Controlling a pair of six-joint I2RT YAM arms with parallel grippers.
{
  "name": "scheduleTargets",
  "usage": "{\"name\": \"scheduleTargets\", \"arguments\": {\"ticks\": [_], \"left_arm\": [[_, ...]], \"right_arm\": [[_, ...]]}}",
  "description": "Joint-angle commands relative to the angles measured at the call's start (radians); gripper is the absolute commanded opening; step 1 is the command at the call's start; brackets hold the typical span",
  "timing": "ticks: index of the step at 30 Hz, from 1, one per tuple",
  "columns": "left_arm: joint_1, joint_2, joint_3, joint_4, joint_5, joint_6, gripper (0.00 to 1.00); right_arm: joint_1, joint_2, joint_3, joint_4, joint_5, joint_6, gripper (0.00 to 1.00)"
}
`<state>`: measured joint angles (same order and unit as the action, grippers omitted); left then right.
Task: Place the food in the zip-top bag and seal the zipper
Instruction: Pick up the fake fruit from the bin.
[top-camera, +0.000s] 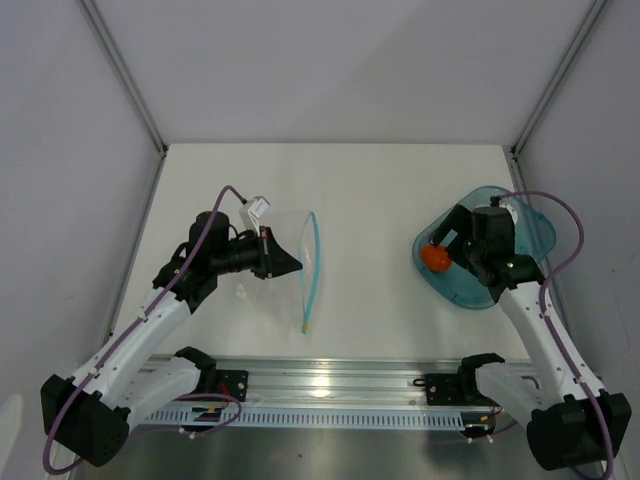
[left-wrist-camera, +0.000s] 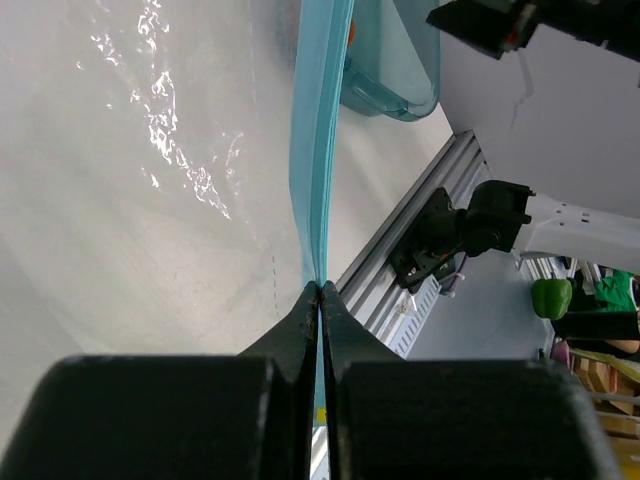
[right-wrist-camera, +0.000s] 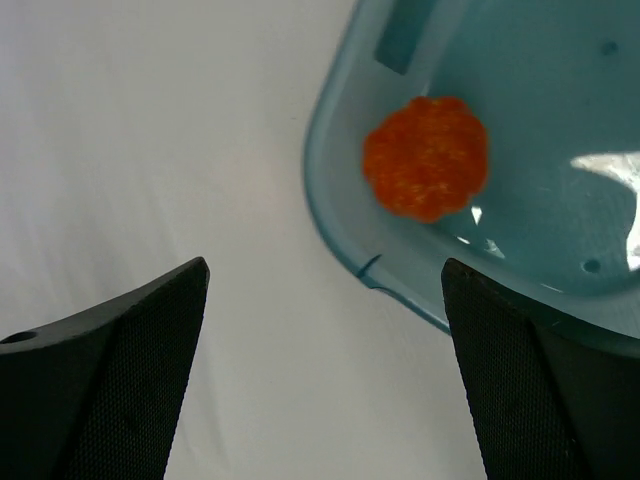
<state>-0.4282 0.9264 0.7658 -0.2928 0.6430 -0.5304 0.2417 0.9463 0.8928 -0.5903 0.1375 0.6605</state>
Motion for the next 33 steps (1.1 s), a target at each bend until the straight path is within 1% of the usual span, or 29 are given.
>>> {"name": "scheduleTargets", "arguments": {"ticks": [1, 3, 5, 6, 7, 17, 23, 26, 28, 29, 30, 32, 33], "left_arm": [[-0.004, -0.021, -0.003, 0.057, 0.030, -0.016, 0.01], [-0.004, -0.020, -0.006, 0.058, 0.035, -0.020, 0.01], [-0.004, -0.020, -0.013, 0.067, 0.040, -0.026, 0.01], [-0.004, -0.021, -0.017, 0.069, 0.044, -0.028, 0.01], [-0.004, -0.021, -0.022, 0.075, 0.047, -0.029, 0.01], [-0.004, -0.008, -0.036, 0.096, 0.060, -0.042, 0.01], [-0.004, -0.006, -0.036, 0.103, 0.067, -0.045, 0.01], [-0.004, -0.008, -0.034, 0.104, 0.069, -0.048, 0.00], [-0.004, -0.008, -0.034, 0.103, 0.070, -0.049, 0.00], [-0.004, -0.008, -0.034, 0.103, 0.069, -0.049, 0.01], [-0.004, -0.006, -0.034, 0.101, 0.070, -0.049, 0.01], [-0.004, -0.008, -0.036, 0.101, 0.070, -0.051, 0.01], [-0.004, -0.008, -0.036, 0.101, 0.070, -0.052, 0.01]], "right_arm": [[-0.142, 0.035, -0.066, 0.026, -0.168, 0.019, 0.99], [-0.212, 0.071, -0.115, 0.087, -0.222, 0.050, 0.99], [-0.235, 0.098, -0.141, 0.150, -0.257, 0.065, 0.99], [-0.281, 0.114, -0.162, 0.167, -0.283, 0.080, 0.99], [-0.292, 0.141, -0.172, 0.185, -0.289, 0.091, 0.99], [-0.361, 0.259, -0.262, 0.405, -0.381, 0.148, 0.99], [-0.369, 0.335, -0.282, 0.498, -0.423, 0.159, 0.98], [-0.369, 0.367, -0.301, 0.555, -0.441, 0.174, 0.95], [-0.369, 0.388, -0.308, 0.578, -0.447, 0.183, 0.91], [-0.369, 0.394, -0.311, 0.578, -0.464, 0.183, 0.88], [-0.369, 0.399, -0.318, 0.610, -0.469, 0.185, 0.84], [-0.369, 0.393, -0.327, 0.627, -0.475, 0.186, 0.80], [-0.369, 0.387, -0.331, 0.627, -0.472, 0.185, 0.76]]}}
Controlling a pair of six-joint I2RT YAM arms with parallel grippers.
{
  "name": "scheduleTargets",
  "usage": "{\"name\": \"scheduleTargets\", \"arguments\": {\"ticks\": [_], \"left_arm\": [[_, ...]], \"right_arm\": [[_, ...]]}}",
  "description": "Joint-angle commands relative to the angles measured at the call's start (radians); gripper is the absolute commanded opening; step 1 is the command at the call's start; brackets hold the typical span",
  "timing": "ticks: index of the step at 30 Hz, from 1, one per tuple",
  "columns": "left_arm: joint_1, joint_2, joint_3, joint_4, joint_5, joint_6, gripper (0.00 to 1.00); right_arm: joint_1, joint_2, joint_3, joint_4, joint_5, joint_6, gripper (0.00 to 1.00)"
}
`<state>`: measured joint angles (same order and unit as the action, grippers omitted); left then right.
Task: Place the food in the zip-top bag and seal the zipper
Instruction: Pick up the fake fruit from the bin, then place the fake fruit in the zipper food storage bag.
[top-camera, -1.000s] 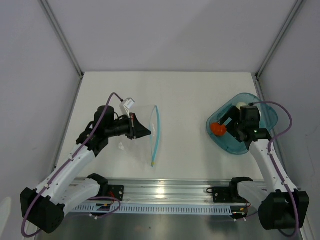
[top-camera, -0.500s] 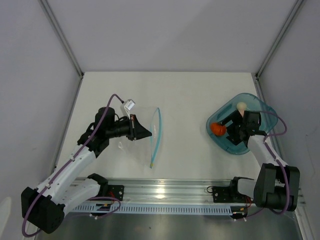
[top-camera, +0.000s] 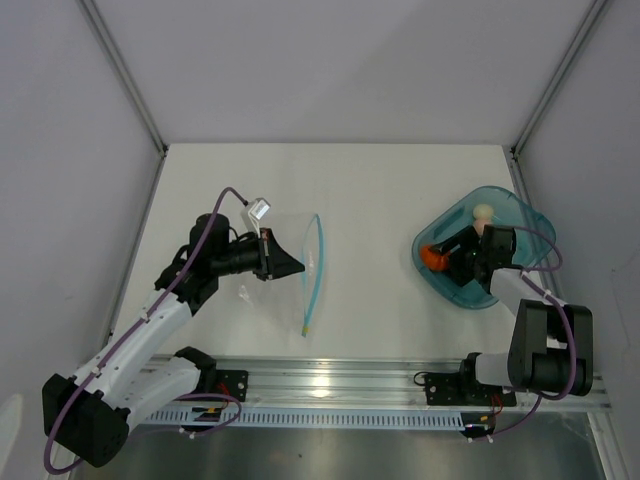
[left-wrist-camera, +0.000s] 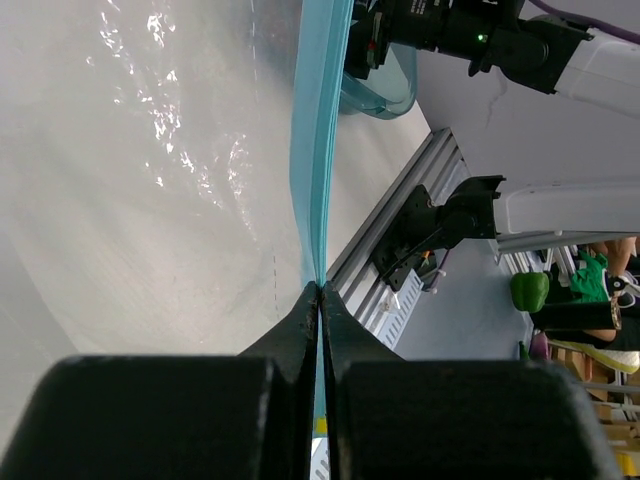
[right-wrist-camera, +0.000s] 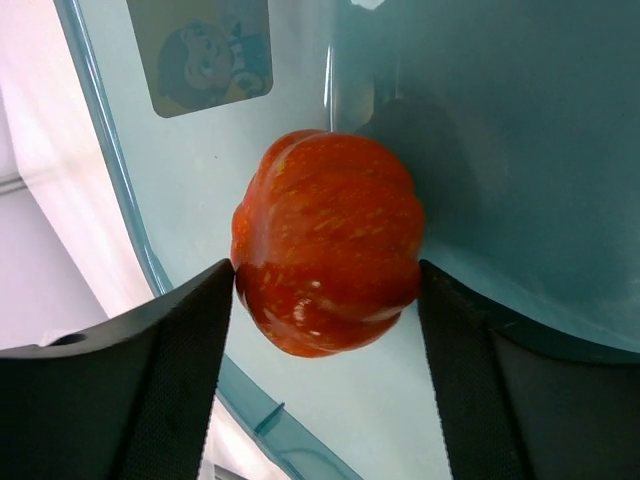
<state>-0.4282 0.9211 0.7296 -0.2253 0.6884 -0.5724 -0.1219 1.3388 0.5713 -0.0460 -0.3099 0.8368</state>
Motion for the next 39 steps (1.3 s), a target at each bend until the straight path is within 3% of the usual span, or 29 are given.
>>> {"name": "scheduleTargets", "arguments": {"ticks": [1, 5, 6, 10, 17, 23, 27, 31, 35, 39], "left_arm": [[-0.004, -0.004, 0.001, 0.034, 0.023, -0.011, 0.00], [-0.004, -0.007, -0.006, 0.032, 0.022, -0.014, 0.01], [-0.004, -0.007, -0.004, 0.032, 0.022, -0.014, 0.01], [-0.004, -0.013, -0.010, 0.024, 0.013, -0.012, 0.01], [-0.004, -0.015, 0.002, 0.009, -0.007, -0.012, 0.01], [-0.004, -0.004, 0.034, -0.032, -0.023, 0.005, 0.01], [-0.004, -0.005, 0.037, -0.037, -0.018, 0.005, 0.01], [-0.004, -0.007, 0.042, -0.046, -0.007, 0.006, 0.01], [-0.006, -0.014, 0.044, -0.057, -0.001, 0.017, 0.01], [-0.007, -0.034, 0.039, -0.065, 0.005, 0.028, 0.01]], "right_arm": [[-0.005, -0.026, -0.016, 0.084, -0.018, 0.007, 0.73], [-0.005, -0.081, -0.019, 0.064, 0.002, -0.007, 0.48], [-0.007, -0.090, -0.016, 0.049, 0.009, -0.016, 0.34], [-0.007, -0.156, 0.012, -0.047, 0.028, -0.060, 0.22], [0.073, -0.392, 0.142, -0.293, 0.049, -0.179, 0.16], [0.462, -0.495, 0.303, -0.377, 0.095, -0.231, 0.16], [0.776, -0.480, 0.355, -0.321, 0.145, -0.235, 0.14], [0.983, -0.406, 0.415, -0.305, 0.253, -0.284, 0.14], [1.110, -0.328, 0.452, -0.288, 0.357, -0.301, 0.14], [1.140, -0.280, 0.457, -0.262, 0.399, -0.297, 0.13]]}}
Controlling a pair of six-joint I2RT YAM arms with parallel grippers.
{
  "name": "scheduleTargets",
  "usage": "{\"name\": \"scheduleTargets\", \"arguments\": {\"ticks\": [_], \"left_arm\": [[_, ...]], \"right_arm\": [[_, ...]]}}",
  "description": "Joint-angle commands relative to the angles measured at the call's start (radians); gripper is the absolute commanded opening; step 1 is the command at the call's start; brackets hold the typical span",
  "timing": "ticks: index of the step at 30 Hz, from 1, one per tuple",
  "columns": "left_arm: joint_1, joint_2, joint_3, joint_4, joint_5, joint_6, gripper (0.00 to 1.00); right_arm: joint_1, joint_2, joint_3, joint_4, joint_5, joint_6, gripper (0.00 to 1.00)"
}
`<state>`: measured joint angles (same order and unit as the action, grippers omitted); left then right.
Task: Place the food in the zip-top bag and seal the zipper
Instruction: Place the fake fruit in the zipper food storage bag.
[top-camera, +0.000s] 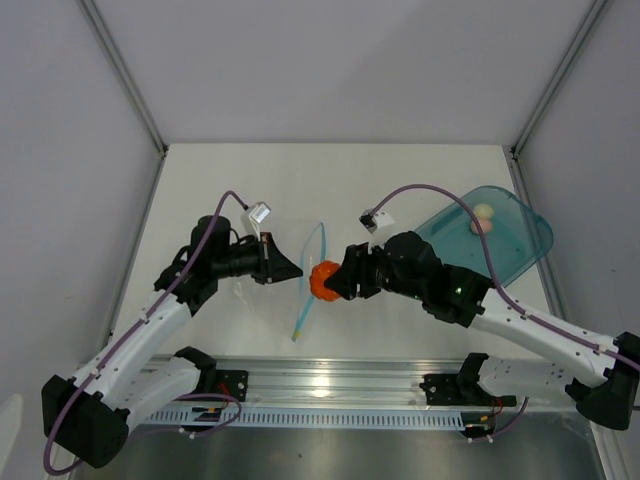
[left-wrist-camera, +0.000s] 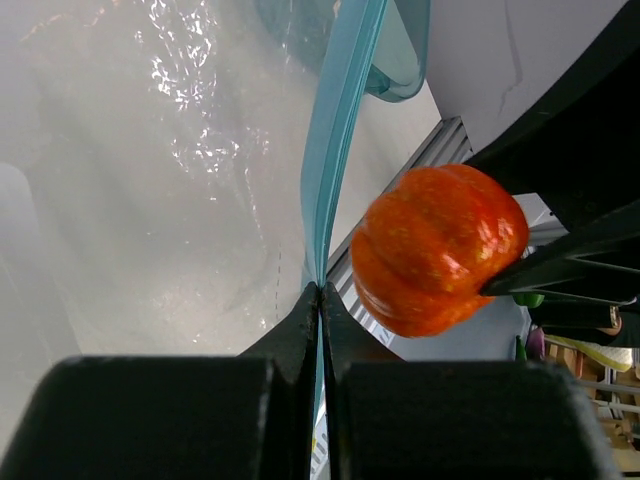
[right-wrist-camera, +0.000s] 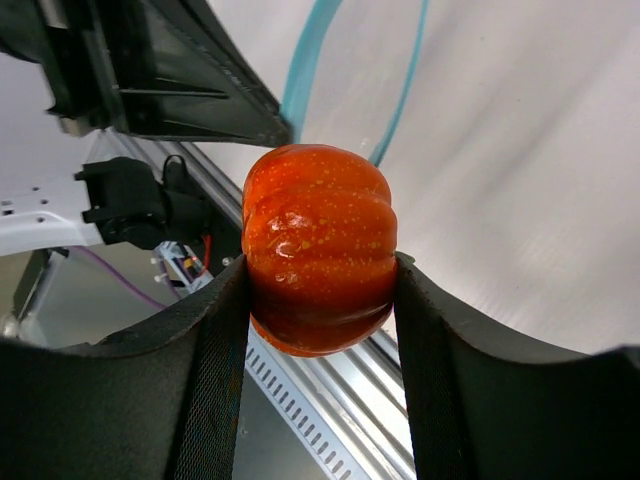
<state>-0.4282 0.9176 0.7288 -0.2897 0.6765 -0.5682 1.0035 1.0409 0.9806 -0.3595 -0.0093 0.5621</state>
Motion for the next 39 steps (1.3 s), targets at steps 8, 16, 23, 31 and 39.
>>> {"name": "scheduleTargets", "arguments": {"ticks": [8, 16, 23, 31, 39], "left_arm": [[-0.030, -0.068, 0.040, 0.003, 0.035, 0.028, 0.01], [-0.078, -0.097, 0.038, 0.018, 0.044, 0.031, 0.01], [-0.093, -0.118, 0.004, 0.115, 0.052, -0.025, 0.00], [-0.093, -0.134, -0.014, 0.136, -0.015, -0.068, 0.00], [-0.093, -0.129, -0.037, 0.139, -0.092, -0.094, 0.00]], "right_arm": [[0.023, 0.083, 0.059, 0.117, 0.141, 0.001, 0.10], [0.023, 0.168, 0.124, 0.077, 0.248, 0.114, 0.11], [0.026, 0.191, 0.113, 0.097, 0.233, 0.176, 0.16], [0.035, 0.177, 0.079, 0.099, 0.190, 0.171, 0.26], [0.086, 0.130, 0.067, 0.054, 0.172, 0.101, 0.23]]}}
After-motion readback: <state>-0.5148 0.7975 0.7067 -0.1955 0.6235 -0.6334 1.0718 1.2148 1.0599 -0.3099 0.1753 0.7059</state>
